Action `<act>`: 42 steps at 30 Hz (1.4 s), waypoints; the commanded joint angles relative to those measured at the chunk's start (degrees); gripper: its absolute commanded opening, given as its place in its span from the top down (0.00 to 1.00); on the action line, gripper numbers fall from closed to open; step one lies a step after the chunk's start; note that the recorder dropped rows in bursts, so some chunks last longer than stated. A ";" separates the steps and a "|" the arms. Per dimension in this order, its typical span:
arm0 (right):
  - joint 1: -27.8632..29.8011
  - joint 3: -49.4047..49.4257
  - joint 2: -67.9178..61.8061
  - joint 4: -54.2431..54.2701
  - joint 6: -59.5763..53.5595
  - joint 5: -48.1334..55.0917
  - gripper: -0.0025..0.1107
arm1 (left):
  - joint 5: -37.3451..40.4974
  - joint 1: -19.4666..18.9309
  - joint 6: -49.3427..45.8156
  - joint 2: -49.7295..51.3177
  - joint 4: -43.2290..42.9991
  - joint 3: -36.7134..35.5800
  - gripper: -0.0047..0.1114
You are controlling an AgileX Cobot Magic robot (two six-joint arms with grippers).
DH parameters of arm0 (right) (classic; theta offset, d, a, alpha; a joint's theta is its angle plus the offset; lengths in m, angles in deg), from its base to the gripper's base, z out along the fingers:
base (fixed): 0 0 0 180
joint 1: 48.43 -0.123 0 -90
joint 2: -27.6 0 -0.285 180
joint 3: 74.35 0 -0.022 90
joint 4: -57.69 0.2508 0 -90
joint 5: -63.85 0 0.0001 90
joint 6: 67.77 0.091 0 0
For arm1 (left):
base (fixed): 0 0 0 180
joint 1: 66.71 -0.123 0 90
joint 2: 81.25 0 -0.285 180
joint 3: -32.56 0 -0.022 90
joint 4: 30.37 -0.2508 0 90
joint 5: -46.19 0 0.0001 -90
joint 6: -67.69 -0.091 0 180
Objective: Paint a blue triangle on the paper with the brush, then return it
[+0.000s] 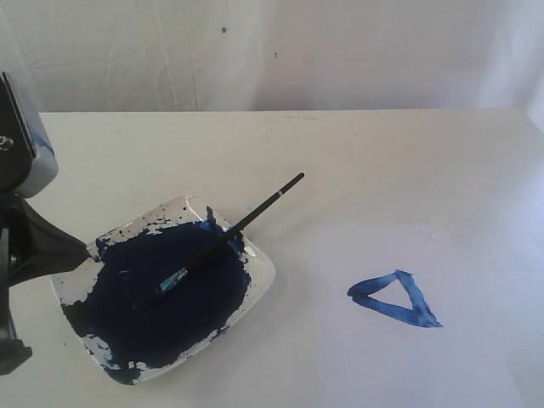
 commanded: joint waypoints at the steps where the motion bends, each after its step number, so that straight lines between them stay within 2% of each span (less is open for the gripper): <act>1: 0.18 0.07 0.29 0.03 -3.22 -0.35 0.98 | 0.40 0.00 0.48 -0.31 0.06 -0.27 0.96; 8: 0.18 0.07 0.29 0.28 -5.34 -0.35 0.98 | 0.40 0.00 0.48 -0.31 0.06 -0.27 0.96; 15: 0.18 0.07 0.29 5.17 -5.47 -0.50 0.98 | 0.40 0.00 0.48 -0.31 0.06 -0.27 0.96; 28: 0.18 0.07 0.29 5.73 -5.50 -0.50 0.98 | 0.29 0.00 0.48 -0.31 0.06 -0.27 0.96; 35: 0.18 0.07 0.29 10.47 -11.22 -0.69 0.98 | 0.29 0.00 0.48 -0.31 0.06 -0.27 0.96; 42: 0.18 0.07 0.29 10.82 -11.21 -0.69 0.98 | 0.29 0.00 0.48 -0.31 0.06 -0.27 0.96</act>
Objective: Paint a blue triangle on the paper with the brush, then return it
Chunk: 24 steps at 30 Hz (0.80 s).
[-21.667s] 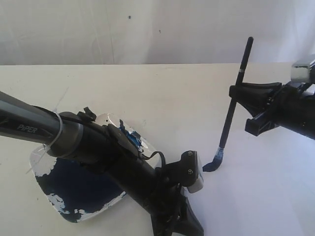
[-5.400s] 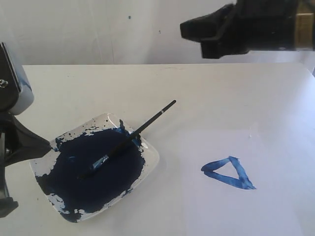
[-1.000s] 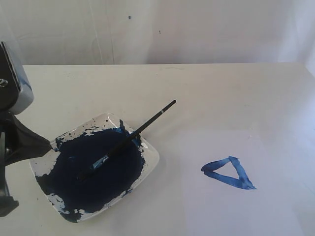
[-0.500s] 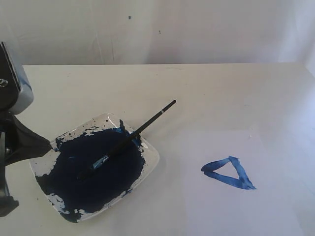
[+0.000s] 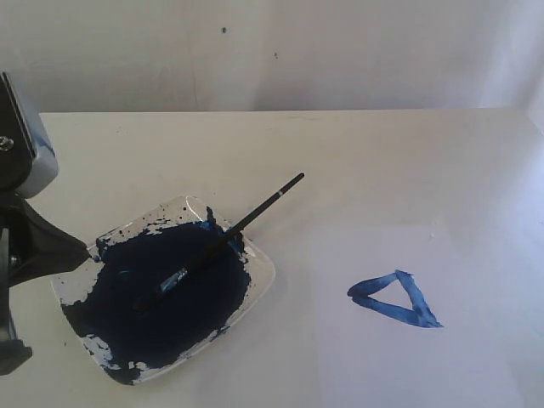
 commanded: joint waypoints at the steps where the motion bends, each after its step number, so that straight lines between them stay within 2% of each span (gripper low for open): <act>1: 0.06 0.07 0.29 1.36 -0.72 -0.69 0.98 | 0.29 0.00 0.48 -0.31 0.06 -0.27 0.96; 12: -5.50 0.07 0.29 2.59 -0.72 -0.69 0.98 | 0.29 0.00 0.48 -0.31 0.06 -0.27 0.96; 24: -5.64 0.07 0.29 2.71 -0.72 -0.45 0.98 | 0.29 0.00 0.48 -0.31 0.06 -0.27 0.96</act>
